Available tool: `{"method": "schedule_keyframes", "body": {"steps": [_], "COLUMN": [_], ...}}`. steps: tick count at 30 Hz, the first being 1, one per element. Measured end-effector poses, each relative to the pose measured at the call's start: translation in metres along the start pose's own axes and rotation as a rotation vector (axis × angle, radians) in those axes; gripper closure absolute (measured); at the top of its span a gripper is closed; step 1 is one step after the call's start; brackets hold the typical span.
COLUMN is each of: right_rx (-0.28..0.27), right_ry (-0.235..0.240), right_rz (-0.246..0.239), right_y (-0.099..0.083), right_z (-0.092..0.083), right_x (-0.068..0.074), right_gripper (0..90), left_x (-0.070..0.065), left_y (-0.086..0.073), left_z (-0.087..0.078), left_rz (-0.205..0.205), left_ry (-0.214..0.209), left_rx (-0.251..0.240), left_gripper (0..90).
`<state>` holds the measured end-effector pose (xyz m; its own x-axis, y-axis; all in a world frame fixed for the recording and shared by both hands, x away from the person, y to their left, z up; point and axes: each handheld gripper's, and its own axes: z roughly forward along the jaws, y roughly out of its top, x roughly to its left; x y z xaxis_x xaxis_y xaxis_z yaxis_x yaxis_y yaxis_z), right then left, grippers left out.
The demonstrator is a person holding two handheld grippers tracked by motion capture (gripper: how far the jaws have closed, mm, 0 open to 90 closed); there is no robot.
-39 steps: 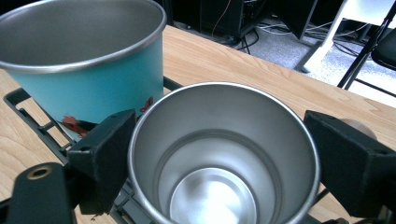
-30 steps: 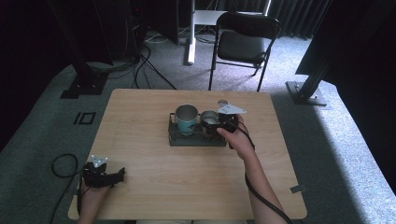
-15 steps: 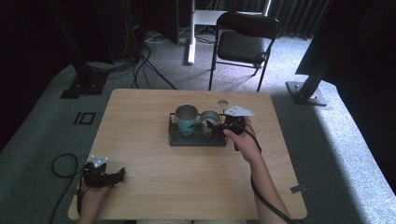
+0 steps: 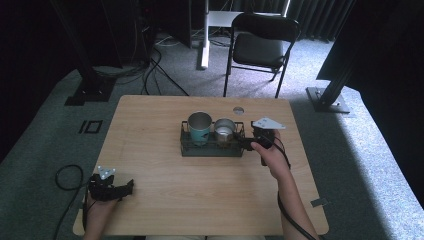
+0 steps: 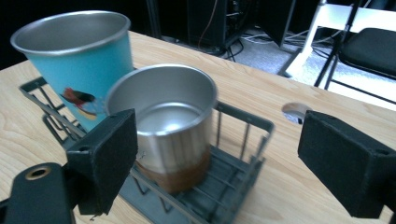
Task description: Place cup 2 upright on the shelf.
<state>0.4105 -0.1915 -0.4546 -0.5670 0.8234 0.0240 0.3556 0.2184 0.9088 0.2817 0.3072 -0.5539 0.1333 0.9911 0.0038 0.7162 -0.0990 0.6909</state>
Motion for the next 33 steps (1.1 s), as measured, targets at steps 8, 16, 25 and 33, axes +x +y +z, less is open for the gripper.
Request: {"method": "schedule_keyframes", "body": {"steps": [8, 16, 25, 33], "right_rx": [0.005, 0.010, 0.037, 0.060], "right_ry": [-0.019, -0.042, -0.058, -0.055], "right_rz": [0.007, 0.012, 0.029, 0.036], "right_y": [-0.012, -0.026, -0.045, -0.066], "right_z": [-0.011, -0.025, -0.034, -0.042], "right_x": [-0.009, -0.016, -0.023, -0.026], "right_gripper": [12.0, 12.0, 12.0, 12.0], "left_x": [0.000, 0.000, 0.000, 0.000], "left_y": [0.000, 0.000, 0.000, 0.000], "left_z": [0.000, 0.000, 0.000, 0.000], "left_rz": [0.000, 0.000, 0.000, 0.000], "left_ry": [0.000, 0.000, 0.000, 0.000], "left_rx": [0.000, 0.000, 0.000, 0.000], "left_gripper": [1.9, 1.9, 1.9, 1.9]}}
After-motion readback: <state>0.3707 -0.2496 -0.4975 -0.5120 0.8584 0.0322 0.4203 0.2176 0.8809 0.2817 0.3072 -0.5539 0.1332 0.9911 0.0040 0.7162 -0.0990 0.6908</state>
